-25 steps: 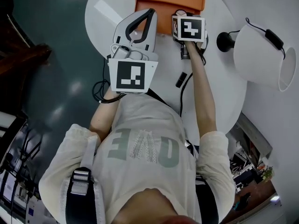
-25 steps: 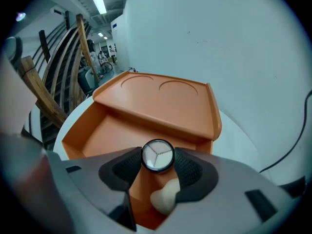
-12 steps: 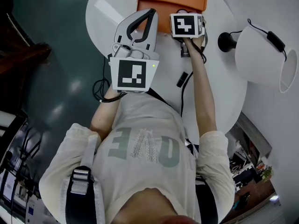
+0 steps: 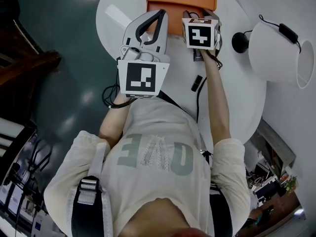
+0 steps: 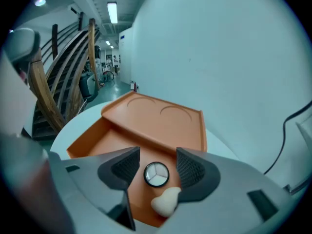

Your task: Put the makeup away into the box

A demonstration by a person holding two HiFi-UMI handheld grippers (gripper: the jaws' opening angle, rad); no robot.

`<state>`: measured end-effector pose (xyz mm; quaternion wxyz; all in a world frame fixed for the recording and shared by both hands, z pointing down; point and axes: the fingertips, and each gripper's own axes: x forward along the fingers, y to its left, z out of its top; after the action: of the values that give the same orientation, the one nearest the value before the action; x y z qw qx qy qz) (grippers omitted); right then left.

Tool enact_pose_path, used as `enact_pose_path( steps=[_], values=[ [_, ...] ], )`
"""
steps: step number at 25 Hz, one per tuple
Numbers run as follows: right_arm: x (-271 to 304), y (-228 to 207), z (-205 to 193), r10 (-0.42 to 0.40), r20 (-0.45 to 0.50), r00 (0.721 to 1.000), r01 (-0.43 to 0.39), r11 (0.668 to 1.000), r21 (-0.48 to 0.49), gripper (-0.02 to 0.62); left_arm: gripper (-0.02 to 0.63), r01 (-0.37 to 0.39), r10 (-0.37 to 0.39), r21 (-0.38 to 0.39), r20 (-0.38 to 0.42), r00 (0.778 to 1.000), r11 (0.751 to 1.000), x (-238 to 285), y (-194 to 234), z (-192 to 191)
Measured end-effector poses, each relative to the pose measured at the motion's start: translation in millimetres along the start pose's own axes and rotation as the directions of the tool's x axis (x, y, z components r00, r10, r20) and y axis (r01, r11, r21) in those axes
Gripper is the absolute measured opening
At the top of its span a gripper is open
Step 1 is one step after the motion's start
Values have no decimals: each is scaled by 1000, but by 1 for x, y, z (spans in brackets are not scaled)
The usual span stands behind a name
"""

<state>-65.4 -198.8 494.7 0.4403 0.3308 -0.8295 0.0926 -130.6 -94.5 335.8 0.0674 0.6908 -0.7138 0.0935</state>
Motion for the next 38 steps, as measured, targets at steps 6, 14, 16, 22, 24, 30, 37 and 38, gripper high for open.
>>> enact_pose_path(
  steps=[6,14,16,22,24,30,37,38],
  values=[
    [-69,-10,42,10,245,969,-33,996,87,237,8,44,-47,45,60,997,998,-4,-21,29],
    [-162,-39,60,-74,451,889,-15,982,190,164,8,133,-141,81,110,984,988,0,-58,65],
    [-190,-47,60,-117,522,845,-6,973,229,55,8,165,-178,95,143,974,982,-1,-71,76],
    [-257,-61,46,-247,630,737,81,957,280,6,8,244,-267,132,206,941,961,-4,-105,97],
    [-268,-65,37,-289,632,719,109,945,308,6,8,262,-288,141,210,934,955,-4,-115,98],
    [-278,-73,29,-315,637,704,105,933,345,6,8,282,-306,133,228,924,950,-3,-128,104],
    [-258,-67,1,-286,566,773,59,921,385,6,8,279,-301,123,227,926,952,-9,-128,97],
    [-249,-67,-13,-285,532,797,47,908,416,9,8,283,-306,130,219,927,950,-9,-129,94]
  ],
)
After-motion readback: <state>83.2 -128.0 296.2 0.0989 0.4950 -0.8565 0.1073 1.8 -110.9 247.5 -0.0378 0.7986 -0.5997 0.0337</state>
